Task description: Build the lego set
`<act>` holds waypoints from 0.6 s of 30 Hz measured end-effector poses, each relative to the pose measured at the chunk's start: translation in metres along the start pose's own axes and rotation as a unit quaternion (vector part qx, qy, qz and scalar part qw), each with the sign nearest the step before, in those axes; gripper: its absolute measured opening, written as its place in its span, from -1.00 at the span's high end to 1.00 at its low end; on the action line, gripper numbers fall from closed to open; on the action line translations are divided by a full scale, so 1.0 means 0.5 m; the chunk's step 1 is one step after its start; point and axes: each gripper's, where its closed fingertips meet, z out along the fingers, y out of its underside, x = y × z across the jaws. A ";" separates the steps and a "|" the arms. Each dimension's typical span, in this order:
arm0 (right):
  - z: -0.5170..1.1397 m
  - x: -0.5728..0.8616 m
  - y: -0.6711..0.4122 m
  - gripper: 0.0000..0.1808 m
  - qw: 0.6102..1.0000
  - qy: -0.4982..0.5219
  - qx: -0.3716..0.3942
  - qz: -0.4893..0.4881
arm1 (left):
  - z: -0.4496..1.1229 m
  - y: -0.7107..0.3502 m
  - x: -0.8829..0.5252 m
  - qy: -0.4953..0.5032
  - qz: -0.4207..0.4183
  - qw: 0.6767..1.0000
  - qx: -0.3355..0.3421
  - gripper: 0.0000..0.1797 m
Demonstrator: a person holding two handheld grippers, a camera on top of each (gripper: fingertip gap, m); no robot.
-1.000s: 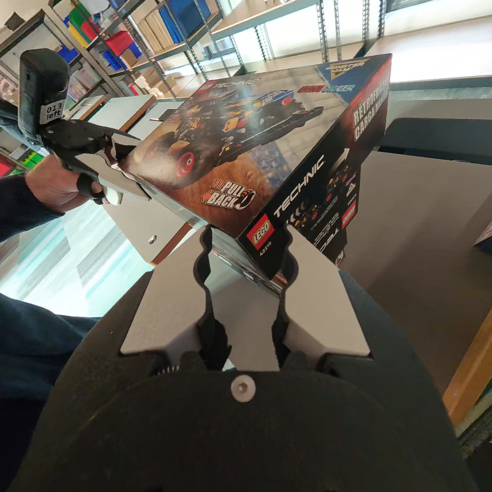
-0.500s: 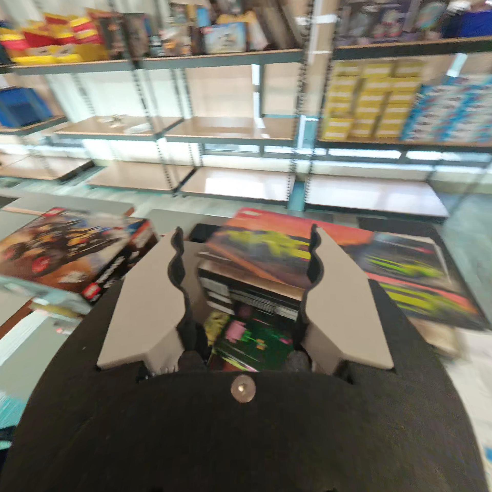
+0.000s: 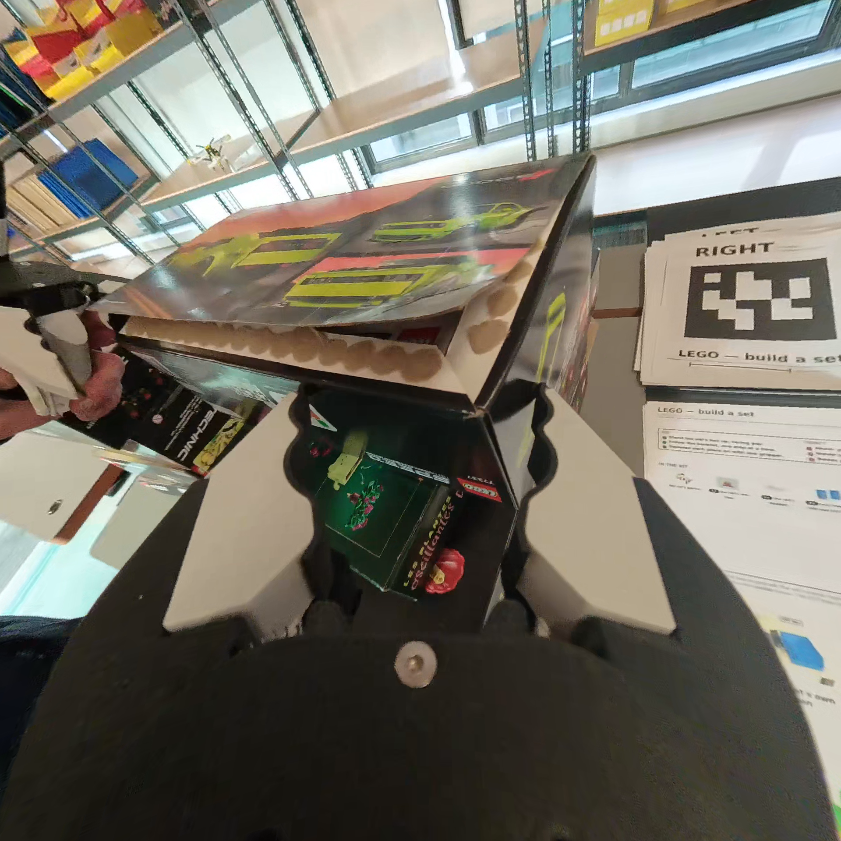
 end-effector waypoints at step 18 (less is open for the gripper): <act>-0.013 -0.115 -0.032 0.27 0.998 0.029 0.039 -0.028 | -0.095 -0.039 -0.057 -0.087 -0.024 0.994 0.062 0.00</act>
